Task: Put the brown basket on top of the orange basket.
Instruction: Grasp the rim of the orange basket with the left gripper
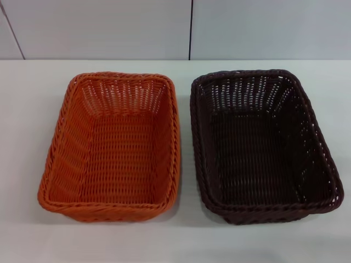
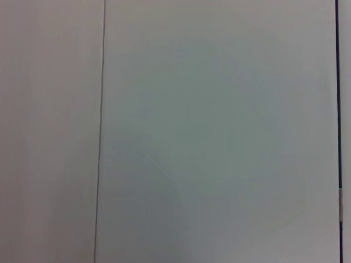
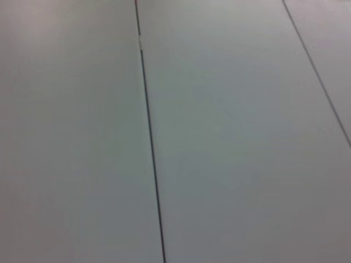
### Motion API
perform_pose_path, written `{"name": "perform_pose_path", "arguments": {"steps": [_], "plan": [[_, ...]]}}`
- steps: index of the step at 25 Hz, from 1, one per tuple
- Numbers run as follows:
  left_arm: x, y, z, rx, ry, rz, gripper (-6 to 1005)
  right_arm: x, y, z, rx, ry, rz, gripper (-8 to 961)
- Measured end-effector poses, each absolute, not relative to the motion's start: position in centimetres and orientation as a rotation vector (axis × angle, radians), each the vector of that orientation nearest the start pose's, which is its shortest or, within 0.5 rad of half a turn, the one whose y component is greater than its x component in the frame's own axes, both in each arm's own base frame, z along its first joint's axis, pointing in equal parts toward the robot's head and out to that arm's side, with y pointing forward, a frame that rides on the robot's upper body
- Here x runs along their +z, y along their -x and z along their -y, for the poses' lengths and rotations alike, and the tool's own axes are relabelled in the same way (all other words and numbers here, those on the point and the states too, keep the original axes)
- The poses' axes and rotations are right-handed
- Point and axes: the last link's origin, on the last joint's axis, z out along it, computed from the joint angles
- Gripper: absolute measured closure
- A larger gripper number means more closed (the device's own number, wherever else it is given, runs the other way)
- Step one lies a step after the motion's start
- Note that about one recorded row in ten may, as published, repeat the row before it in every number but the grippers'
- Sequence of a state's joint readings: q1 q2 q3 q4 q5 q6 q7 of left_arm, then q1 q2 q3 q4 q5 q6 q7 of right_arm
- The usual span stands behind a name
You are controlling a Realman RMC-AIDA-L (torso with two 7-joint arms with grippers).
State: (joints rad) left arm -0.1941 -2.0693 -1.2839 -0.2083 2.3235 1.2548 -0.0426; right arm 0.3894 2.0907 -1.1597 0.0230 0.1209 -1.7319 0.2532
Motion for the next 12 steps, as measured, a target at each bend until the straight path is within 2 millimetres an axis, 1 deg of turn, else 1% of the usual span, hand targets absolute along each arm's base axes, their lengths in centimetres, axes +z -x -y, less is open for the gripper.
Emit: {"name": "perform_pose_path", "arguments": {"steps": [5,10,12], "plan": [[5.58,41.39,-25.09,-0.510,1.096,0.618,214,7.84,-34.35,-27.01,0.923,1.063,-0.279,176],[5.65,41.17,-25.23,-0.522,1.093,0.611,214,7.70,-34.23,-27.21,0.925,1.074,-0.281,177],[5.44,40.92,-25.45,-0.530,1.117,0.606,213,7.67,-34.21,-27.17,0.926,1.077,-0.280,177]]}}
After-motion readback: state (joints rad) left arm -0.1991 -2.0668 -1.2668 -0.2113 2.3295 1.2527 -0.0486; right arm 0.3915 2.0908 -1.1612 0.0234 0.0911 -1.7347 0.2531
